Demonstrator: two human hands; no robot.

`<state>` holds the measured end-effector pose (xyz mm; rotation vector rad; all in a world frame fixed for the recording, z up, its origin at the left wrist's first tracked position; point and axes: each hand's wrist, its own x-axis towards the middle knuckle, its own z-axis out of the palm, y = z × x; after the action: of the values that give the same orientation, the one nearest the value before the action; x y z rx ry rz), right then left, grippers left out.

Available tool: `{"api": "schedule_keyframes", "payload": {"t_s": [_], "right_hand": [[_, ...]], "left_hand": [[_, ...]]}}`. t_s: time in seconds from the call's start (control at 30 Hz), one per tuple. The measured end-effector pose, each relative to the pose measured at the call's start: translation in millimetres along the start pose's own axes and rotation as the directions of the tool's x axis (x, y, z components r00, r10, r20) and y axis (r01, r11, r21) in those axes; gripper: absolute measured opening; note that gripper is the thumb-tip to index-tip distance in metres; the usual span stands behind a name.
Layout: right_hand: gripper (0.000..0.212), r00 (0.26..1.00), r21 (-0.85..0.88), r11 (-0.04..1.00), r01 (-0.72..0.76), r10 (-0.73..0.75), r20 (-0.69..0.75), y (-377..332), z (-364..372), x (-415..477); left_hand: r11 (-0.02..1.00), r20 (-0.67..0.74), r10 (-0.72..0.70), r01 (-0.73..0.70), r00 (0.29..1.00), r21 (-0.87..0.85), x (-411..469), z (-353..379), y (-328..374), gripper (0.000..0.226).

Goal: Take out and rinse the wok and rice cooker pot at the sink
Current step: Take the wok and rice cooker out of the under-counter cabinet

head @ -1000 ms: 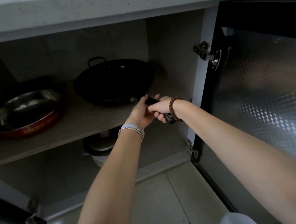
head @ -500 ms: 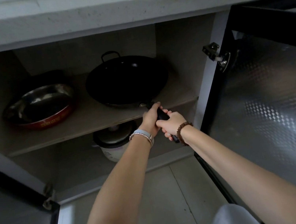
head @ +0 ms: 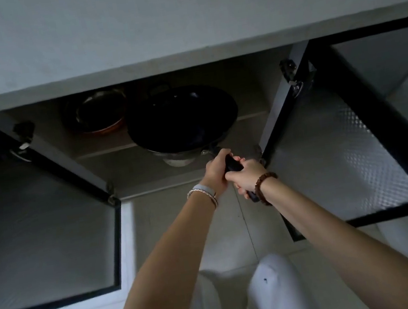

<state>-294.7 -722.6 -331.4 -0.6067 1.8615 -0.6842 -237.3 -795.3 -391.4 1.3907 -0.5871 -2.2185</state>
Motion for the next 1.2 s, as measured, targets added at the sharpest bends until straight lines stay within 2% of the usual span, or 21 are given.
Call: {"api": "schedule_keyframes", "payload": {"t_s": [0.2, 0.47, 0.63, 0.8, 0.93, 1.2], "right_hand": [[0.044, 0.986, -0.156, 0.982, -0.106, 0.124, 0.113, -22.8, -28.4, -91.4], [0.027, 0.928, -0.269, 0.949, -0.164, 0.242, 0.285, -57.7, -50.0, -199.1], [0.024, 0.891, -0.280, 0.947, -0.157, 0.258, 0.373, -70.2, -50.0, -240.9], [0.045, 0.873, -0.280, 0.958, -0.066, 0.191, 0.448, -90.2, -42.0, -265.5], [0.028, 0.858, -0.304, 0.953, 0.011, 0.147, 0.492, -113.0, -39.1, -283.4], [0.009, 0.819, -0.268, 0.950, 0.158, 0.026, 0.573, -157.6, -49.5, -316.1]], "left_hand": [[0.986, -0.049, -0.114, 0.107, 0.992, -0.126, -106.1, 16.5, -3.6, 0.018], [0.973, -0.177, -0.184, 0.153, 0.967, -0.176, -234.7, 30.1, -2.0, 0.017], [0.978, -0.276, -0.133, 0.082, 0.952, -0.190, -284.3, 26.2, -1.1, 0.015], [0.979, -0.324, -0.043, -0.025, 0.945, -0.204, -319.1, 19.9, 16.7, 0.015], [0.973, -0.344, 0.022, -0.099, 0.939, -0.207, -341.5, 16.3, 36.1, 0.016], [0.946, -0.401, 0.214, -0.291, 0.891, -0.142, -370.7, 22.0, 72.1, 0.017]]}}
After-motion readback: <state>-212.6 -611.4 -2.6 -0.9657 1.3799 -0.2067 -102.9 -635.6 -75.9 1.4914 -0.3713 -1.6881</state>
